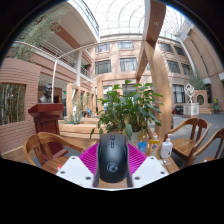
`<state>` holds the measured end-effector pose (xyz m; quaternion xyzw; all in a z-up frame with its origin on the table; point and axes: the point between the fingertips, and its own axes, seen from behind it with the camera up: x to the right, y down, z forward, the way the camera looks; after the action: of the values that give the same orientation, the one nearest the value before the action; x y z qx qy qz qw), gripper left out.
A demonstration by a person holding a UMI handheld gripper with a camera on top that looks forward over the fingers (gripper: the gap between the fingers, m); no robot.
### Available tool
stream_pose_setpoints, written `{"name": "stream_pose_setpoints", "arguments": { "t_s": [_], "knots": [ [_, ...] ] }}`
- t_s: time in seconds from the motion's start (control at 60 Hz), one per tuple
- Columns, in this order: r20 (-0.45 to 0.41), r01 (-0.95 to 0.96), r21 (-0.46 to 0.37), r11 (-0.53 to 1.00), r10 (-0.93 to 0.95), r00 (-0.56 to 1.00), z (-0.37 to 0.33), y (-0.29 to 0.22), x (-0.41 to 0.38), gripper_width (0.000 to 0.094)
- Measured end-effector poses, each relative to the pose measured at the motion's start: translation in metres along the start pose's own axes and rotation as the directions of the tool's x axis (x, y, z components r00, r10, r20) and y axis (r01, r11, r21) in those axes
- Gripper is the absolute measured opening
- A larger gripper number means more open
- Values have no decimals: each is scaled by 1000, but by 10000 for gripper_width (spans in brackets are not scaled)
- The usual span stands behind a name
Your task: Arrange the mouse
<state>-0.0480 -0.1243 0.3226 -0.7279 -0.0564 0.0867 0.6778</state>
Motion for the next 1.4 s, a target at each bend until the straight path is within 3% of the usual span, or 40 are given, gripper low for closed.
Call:
{"name": "stream_pose_setpoints", "arguments": {
  "t_s": [0.05,0.133,0.333,0.45,0.617,0.783,0.883,0.917,1.133,1.4],
  "knots": [
    [-34,5,9,1000,-5,999,3,0,43,372],
    [-110,4,-55,998,-10,994,26,16,125,370],
    [-237,-33,-301,953,-41,971,47,162,281,372],
    [-264,-34,-437,899,-93,960,42,245,327,372],
    [-272,-75,-520,851,-81,959,35,306,342,410],
    [-260,-72,-534,842,-82,962,36,307,340,565],
    [-281,-84,-522,849,-77,957,27,293,339,875],
    [-289,-86,-511,855,-77,954,22,281,337,833],
    [-327,-69,-417,906,-79,942,-39,203,306,859],
    [-321,-43,-392,919,-93,942,-133,153,258,854]
  ]
}}
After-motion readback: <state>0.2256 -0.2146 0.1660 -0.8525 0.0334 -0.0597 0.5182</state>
